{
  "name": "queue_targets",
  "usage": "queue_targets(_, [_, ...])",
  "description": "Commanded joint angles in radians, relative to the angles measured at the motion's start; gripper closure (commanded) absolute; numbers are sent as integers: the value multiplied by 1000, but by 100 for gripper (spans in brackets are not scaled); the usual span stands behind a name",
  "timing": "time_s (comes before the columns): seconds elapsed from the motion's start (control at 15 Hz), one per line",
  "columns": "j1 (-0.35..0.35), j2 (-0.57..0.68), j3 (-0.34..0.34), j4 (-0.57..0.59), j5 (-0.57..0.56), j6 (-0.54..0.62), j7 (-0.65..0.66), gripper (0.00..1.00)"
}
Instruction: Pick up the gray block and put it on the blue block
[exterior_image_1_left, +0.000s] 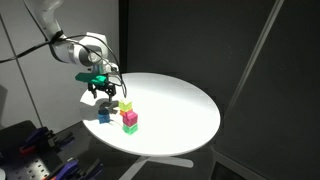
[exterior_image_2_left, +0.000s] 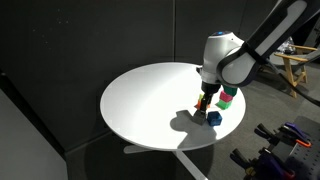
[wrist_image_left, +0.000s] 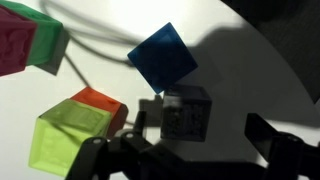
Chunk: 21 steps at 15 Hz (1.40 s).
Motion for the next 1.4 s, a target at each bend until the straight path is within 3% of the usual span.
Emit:
queue_targets(0.0, [17, 29, -9, 30, -46, 13, 60, 0])
queue_targets(1.33, [32, 152, -39, 114, -72, 10, 87, 0])
